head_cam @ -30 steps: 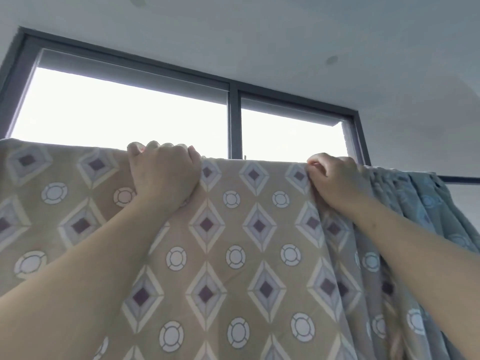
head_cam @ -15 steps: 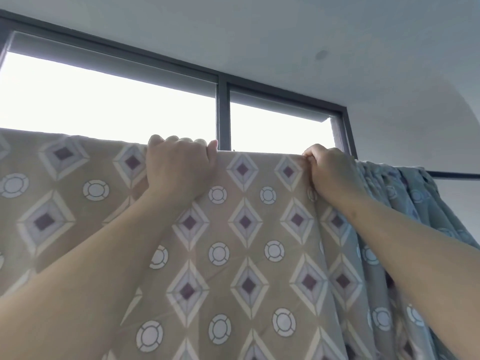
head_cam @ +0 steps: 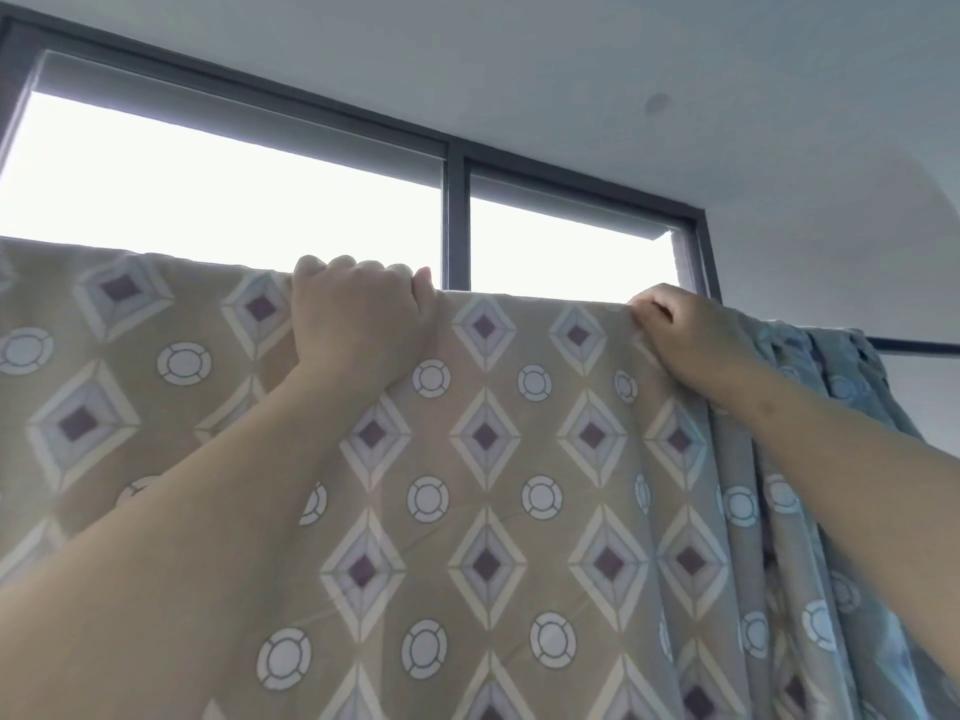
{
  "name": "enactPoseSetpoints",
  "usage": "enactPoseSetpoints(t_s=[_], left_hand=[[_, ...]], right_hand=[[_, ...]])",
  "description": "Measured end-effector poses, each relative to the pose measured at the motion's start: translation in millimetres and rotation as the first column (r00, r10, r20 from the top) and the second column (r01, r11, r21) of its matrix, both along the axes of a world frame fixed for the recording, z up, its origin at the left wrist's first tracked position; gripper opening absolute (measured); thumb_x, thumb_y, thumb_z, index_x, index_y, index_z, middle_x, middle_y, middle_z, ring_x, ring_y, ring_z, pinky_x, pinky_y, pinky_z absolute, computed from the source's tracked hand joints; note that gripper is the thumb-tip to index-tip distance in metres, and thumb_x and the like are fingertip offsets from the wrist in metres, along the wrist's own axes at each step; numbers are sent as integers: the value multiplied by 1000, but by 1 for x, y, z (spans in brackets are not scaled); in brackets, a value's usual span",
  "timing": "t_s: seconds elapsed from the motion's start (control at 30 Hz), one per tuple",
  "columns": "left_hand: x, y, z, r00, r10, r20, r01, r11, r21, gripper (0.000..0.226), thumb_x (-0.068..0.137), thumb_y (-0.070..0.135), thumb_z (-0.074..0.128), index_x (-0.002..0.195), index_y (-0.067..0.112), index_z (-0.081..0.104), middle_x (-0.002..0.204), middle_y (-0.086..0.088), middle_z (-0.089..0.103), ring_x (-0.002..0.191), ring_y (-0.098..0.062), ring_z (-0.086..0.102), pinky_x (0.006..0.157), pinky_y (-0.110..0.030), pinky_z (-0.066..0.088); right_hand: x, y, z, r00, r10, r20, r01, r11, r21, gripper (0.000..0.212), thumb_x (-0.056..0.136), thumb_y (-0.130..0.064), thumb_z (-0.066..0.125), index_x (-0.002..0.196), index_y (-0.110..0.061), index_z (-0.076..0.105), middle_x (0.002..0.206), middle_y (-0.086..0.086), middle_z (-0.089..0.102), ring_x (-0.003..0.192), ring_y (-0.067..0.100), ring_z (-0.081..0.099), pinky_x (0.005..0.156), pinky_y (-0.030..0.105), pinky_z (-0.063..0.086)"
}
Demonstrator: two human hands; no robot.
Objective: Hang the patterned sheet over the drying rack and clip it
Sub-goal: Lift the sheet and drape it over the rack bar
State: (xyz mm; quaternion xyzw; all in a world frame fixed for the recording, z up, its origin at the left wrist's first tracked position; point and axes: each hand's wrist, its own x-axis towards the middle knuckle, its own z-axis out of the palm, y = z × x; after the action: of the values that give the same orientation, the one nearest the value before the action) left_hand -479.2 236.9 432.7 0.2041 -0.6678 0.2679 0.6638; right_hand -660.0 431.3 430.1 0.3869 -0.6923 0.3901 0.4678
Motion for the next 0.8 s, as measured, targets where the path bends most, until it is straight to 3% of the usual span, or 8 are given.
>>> enactPoseSetpoints(t_s=[0.1, 0.17, 0.3, 0.4, 0.57, 0.7, 0.8], left_hand=[[-4, 6, 6, 1000, 4, 24, -6, 996, 91, 48, 93, 29, 19, 62, 11, 50, 55, 0, 41, 68, -24, 45, 75, -34, 22], [-13, 24, 9, 996, -25, 85, 13, 990, 139, 42, 96, 28, 21, 73, 12, 53, 61, -1, 43, 73, -23, 47, 82, -37, 27], [-53, 77, 14, 958, -100, 267, 69, 990, 123, 47, 99, 35, 16, 98, 15, 59, 75, -2, 51, 78, -21, 50, 96, -40, 29], [-89, 109, 15, 935, -125, 332, 104, 991, 80, 49, 100, 39, 16, 105, 16, 59, 79, -2, 51, 77, -21, 48, 91, -38, 30], [-114, 119, 5, 966, -117, 229, 135, 989, -64, 47, 101, 38, 17, 102, 13, 56, 75, 0, 45, 73, -21, 41, 79, -36, 29], [-115, 110, 3, 977, -153, 150, 169, 981, -96, 46, 100, 38, 17, 93, 13, 56, 62, 2, 36, 67, -20, 42, 74, -34, 26], [-117, 107, 3, 979, -152, 136, 168, 979, -113, 43, 100, 37, 18, 82, 17, 51, 66, 2, 43, 66, -20, 43, 73, -33, 24]], right_hand=[[-9, 13, 1, 983, -153, 100, 148, 988, 54, 40, 99, -41, 28, 105, -18, 59, 97, 6, 60, 104, 29, 50, 89, 39, 39], [-8, 15, 5, 982, -122, 143, 116, 992, 52, 38, 99, -37, 28, 95, -14, 58, 95, 9, 60, 101, 30, 49, 80, 35, 36], [0, 19, 7, 996, -68, 52, 65, 997, 49, 35, 99, -27, 31, 102, -8, 61, 96, 9, 61, 88, 22, 49, 71, 29, 30], [-1, 25, 3, 1000, -3, 4, 3, 999, 33, 34, 99, -23, 34, 109, -11, 64, 103, 8, 64, 95, 22, 55, 74, 30, 38], [-14, 48, 2, 998, 66, 0, -66, 994, 88, 31, 99, -21, 37, 113, -19, 64, 109, -5, 64, 98, 9, 53, 75, 16, 39], [-32, 58, 5, 998, -57, 13, 55, 989, 140, 33, 100, -24, 33, 119, -20, 60, 119, 2, 62, 108, 18, 52, 78, 25, 33], [-43, 55, 4, 998, -68, 4, 67, 993, 102, 33, 97, -18, 34, 114, -22, 62, 113, 2, 64, 99, 15, 51, 77, 27, 34]])
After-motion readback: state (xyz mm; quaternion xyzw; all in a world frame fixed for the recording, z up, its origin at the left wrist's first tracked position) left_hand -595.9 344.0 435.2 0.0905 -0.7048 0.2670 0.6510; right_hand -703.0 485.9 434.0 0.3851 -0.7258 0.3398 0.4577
